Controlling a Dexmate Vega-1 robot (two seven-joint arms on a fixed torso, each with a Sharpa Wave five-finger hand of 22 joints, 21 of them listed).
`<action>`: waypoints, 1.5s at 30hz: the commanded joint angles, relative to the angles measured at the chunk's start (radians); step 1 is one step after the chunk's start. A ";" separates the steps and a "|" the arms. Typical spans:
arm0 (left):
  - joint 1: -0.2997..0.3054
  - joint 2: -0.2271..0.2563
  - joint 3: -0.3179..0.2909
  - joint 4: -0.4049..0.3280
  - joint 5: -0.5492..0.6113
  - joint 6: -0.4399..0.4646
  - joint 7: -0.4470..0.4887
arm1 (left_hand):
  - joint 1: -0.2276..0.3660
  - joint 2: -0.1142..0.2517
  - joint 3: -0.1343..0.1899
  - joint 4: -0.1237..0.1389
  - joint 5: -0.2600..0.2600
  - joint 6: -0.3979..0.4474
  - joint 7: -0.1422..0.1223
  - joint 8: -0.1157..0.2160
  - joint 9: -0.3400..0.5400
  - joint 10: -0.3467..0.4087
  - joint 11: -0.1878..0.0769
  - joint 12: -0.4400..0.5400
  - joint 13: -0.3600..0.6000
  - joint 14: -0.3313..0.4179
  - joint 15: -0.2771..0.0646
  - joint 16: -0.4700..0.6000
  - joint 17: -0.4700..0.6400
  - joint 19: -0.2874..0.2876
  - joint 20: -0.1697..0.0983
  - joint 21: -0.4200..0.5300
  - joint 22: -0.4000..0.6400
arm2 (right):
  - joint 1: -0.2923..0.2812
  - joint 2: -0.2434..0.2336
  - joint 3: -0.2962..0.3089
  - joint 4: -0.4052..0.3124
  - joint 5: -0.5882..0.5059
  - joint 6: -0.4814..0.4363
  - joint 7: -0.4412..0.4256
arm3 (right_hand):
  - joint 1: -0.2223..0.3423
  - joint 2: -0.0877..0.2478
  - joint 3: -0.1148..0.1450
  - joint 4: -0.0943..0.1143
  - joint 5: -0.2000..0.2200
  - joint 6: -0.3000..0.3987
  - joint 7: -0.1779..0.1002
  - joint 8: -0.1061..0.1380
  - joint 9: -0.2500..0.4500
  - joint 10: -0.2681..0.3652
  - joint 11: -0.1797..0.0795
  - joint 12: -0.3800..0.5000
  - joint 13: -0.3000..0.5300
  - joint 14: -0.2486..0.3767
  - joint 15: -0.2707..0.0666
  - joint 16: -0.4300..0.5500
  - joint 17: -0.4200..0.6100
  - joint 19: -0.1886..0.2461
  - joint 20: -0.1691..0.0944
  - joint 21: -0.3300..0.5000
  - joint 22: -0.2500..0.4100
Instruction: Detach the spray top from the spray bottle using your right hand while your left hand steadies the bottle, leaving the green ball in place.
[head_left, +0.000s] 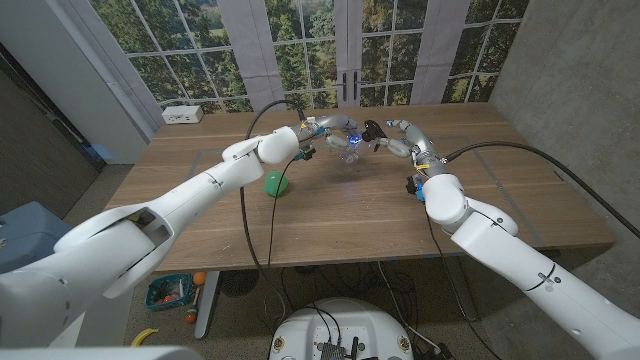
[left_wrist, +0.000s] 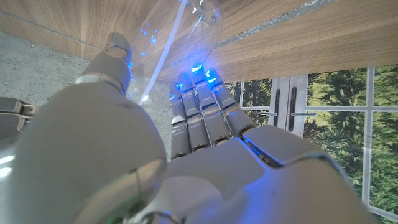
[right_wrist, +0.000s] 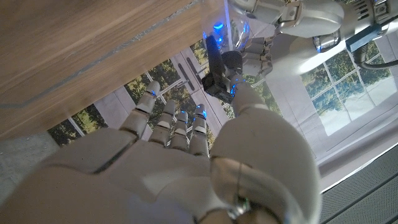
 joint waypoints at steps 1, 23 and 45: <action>-0.001 0.002 0.008 -0.001 -0.010 -0.013 -0.024 | 0.204 0.216 0.003 0.005 0.003 0.173 -0.113 0.143 0.089 0.292 -0.226 0.006 0.344 0.034 -0.204 0.004 0.002 0.002 -0.003 0.004 0.002 | 0.000 0.093 -0.026 0.079 -0.078 0.061 -0.170 | -0.001 -0.002 -0.010 0.013 -0.012 0.038 0.000 0.015 0.012 0.061 -0.018 0.023 0.012 0.064 -0.032 0.038 0.017 0.044 -0.013 0.018 0.004; 0.022 0.018 -0.007 -0.039 -0.015 -0.032 -0.033 | 0.208 0.218 -0.003 0.006 0.004 0.169 -0.117 0.141 0.091 0.291 -0.227 -0.002 0.350 0.033 -0.204 0.001 0.003 0.000 -0.004 0.006 0.002 | 0.085 0.246 -0.094 0.136 -0.187 -0.197 -0.256 | -0.085 -0.009 -0.064 0.065 -0.062 0.005 0.016 -0.006 0.014 0.049 0.001 0.013 0.033 0.050 -0.006 0.055 0.042 0.054 -0.007 0.027 0.008; 0.038 0.028 -0.013 -0.047 0.021 -0.015 0.002 | 0.213 0.221 -0.007 0.007 0.004 0.166 -0.118 0.139 0.093 0.293 -0.228 -0.009 0.356 0.028 -0.204 -0.002 0.005 -0.003 -0.004 0.009 0.002 | 0.063 0.256 -0.046 0.075 -0.068 -0.169 -0.205 | -0.310 0.034 -0.141 0.139 -0.089 0.071 0.040 0.001 0.016 0.120 0.027 0.029 0.061 0.079 0.019 0.071 0.060 0.049 0.010 0.029 0.011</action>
